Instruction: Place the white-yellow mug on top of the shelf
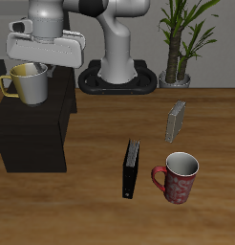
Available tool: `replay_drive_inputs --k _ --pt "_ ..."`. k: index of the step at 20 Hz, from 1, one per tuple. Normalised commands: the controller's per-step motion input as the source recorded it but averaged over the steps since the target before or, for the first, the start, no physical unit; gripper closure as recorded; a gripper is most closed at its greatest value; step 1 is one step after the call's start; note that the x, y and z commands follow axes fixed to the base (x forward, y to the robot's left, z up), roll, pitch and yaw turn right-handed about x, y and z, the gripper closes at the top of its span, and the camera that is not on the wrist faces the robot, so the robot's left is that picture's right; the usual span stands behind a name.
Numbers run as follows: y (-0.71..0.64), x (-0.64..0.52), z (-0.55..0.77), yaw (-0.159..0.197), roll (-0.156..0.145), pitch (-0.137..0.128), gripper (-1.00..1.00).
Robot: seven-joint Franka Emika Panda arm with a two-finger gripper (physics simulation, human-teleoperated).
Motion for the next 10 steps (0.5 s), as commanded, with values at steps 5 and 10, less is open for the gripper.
replay_drive_inputs --k 5,10 --pt "-0.09 0.09 -0.24 -0.024 -0.029 0.055 -1.0" --pt "-0.04 0.06 -0.15 -0.032 -0.023 0.048 -1.0"
